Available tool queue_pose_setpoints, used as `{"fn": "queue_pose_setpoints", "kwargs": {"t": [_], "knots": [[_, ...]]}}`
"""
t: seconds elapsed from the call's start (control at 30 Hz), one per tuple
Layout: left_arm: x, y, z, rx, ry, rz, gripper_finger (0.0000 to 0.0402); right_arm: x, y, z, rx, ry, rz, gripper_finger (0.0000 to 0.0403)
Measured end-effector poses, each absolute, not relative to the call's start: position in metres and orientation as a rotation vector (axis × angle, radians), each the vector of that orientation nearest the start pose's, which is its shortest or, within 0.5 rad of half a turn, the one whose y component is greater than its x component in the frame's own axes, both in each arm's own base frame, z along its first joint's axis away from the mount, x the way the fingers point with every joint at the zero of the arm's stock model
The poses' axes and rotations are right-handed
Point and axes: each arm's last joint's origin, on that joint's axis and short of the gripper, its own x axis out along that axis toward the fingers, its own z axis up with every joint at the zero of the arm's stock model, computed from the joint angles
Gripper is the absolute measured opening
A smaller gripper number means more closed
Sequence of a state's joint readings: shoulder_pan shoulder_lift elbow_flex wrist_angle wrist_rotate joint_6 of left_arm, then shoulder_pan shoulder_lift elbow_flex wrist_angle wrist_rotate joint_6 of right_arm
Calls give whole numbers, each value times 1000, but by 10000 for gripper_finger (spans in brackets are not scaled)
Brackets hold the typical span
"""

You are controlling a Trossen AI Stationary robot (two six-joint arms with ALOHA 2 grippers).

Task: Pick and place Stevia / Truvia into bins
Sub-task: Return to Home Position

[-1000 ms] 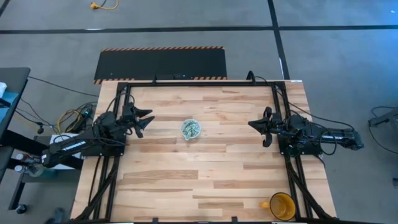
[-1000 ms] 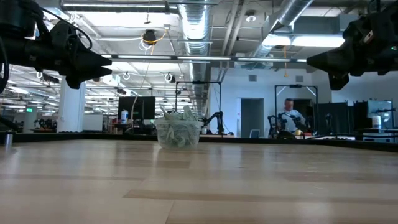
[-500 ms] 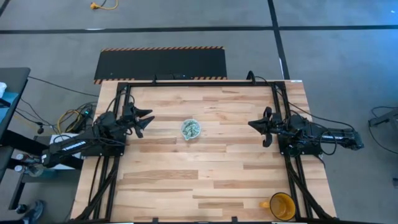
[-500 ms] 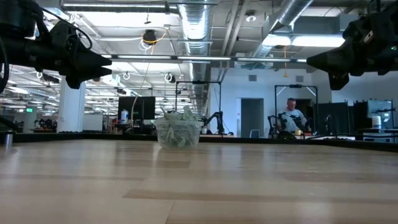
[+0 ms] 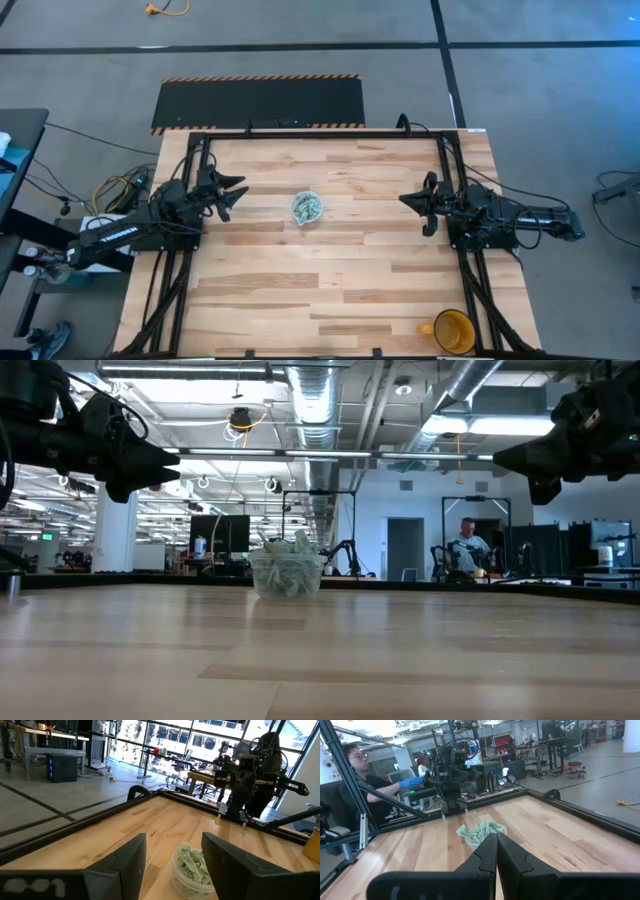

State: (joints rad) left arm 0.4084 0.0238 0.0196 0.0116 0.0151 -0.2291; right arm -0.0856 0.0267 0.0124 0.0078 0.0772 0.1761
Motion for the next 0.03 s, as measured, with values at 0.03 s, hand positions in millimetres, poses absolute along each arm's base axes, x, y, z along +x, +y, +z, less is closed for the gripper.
{"fn": "queue_pose_setpoints", "kwargs": {"t": [0.03], "knots": [[90, 39, 169, -224, -52, 390, 183, 98, -11, 166, 176, -8, -163, 0]]}}
